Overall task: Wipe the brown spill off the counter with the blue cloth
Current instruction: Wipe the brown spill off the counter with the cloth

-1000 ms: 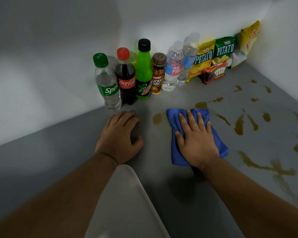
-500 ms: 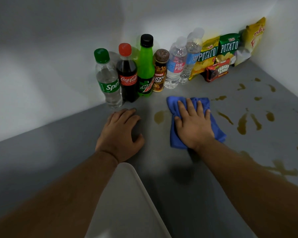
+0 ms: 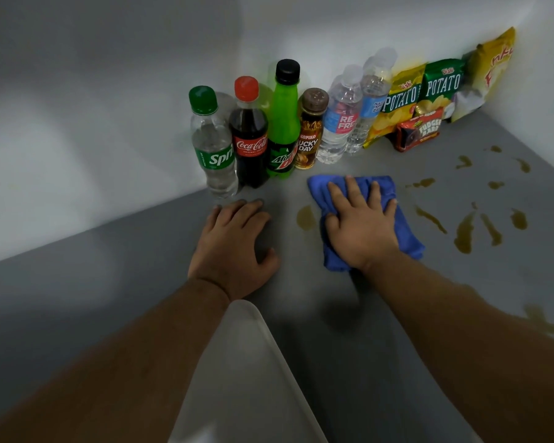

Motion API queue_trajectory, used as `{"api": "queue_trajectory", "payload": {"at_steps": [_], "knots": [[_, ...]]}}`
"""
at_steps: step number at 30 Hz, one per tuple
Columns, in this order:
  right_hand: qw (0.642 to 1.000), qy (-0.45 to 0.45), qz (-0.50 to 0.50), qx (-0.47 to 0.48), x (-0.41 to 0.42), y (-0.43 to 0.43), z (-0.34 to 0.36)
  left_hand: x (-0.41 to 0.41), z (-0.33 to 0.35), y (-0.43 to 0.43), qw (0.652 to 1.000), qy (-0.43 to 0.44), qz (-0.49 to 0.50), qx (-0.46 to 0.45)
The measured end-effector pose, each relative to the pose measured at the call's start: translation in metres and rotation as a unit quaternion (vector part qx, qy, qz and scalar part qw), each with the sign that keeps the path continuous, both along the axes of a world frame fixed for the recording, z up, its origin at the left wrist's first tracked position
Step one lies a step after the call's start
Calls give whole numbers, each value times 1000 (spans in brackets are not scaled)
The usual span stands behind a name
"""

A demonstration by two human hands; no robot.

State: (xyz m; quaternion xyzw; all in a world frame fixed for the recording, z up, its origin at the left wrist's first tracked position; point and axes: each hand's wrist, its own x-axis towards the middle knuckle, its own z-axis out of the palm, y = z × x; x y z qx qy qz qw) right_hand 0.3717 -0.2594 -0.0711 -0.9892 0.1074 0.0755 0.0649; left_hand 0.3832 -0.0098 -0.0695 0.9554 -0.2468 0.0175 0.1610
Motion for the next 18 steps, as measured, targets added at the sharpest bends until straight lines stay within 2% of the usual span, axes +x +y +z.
{"api": "queue_trajectory", "payload": {"at_steps": [4,8,12,15,18], "knots": [[996,-5,84,-5,-21,15,3,1,1,1,1000,8,-4,-2],[987,-14,155,24,-55,-14,6,0,1,1,1000,10,-5,-12],[995,-11,94,15,-46,-36,4,-1,2,0,1000,12,1,-15],[999,2,40,-3,-16,-15,1,-1,1,0,1000,11,-2,-17],[999,8,52,-4,-5,15,2,0,0,1,1000,12,-4,-18]]}}
